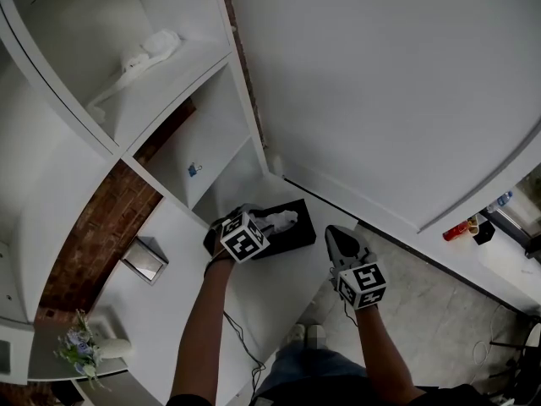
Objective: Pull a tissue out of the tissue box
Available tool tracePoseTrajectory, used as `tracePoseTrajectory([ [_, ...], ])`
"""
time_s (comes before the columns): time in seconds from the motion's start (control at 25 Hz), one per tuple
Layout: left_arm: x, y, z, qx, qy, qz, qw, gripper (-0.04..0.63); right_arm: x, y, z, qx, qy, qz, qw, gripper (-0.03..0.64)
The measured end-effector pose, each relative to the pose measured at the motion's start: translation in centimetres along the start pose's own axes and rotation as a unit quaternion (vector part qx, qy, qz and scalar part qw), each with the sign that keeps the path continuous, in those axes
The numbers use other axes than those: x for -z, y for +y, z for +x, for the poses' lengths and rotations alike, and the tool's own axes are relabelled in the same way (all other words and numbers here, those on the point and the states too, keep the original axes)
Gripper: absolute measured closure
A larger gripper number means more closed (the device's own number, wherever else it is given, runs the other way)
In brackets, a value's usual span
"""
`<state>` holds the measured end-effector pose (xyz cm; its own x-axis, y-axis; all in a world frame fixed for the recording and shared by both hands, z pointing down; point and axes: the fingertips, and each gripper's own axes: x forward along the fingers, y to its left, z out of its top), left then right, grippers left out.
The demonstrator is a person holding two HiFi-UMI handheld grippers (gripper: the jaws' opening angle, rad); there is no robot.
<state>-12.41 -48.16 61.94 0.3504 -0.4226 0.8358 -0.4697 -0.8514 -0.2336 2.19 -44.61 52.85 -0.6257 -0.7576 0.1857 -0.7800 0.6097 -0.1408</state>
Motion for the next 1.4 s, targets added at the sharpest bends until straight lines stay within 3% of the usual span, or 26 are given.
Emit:
tracePoseTrajectory([
  [0.12, 0.3, -0.4, 0.6, 0.016, 0.014, -0.001, 0.9998, 0.438, 0.2, -0.3, 0.1, 0.003, 0.001, 0.001, 1.000, 0.620],
  [0.32, 0.8, -1.0, 1.1, 0.018, 0.031, 0.018, 0.9992, 0.533, 0.1, -0.4, 0.0, 0.006, 0.002, 0.000, 1.000, 0.620],
  [0.6, 0.4, -1.5, 0.8, 0.013, 0.018, 0.022, 0.9995, 0.581, 0.0, -0.5, -0.2, 0.010, 0.002, 0.006, 1.000, 0.618],
  [0.96, -0.4, 0.5, -1.1, -0.042, -0.010, 0.010, 0.9990, 0.584, 0.0, 0.3, -0.3, 0.008, 0.002, 0.002, 1.000, 0.618],
  [1.4, -1.9, 3.3, -3.9, -0.120, -0.046, 0.008, 0.9917, 0.584, -0.5, 0.4, -0.6, 0.014, -0.001, -0.001, 1.000, 0.618],
])
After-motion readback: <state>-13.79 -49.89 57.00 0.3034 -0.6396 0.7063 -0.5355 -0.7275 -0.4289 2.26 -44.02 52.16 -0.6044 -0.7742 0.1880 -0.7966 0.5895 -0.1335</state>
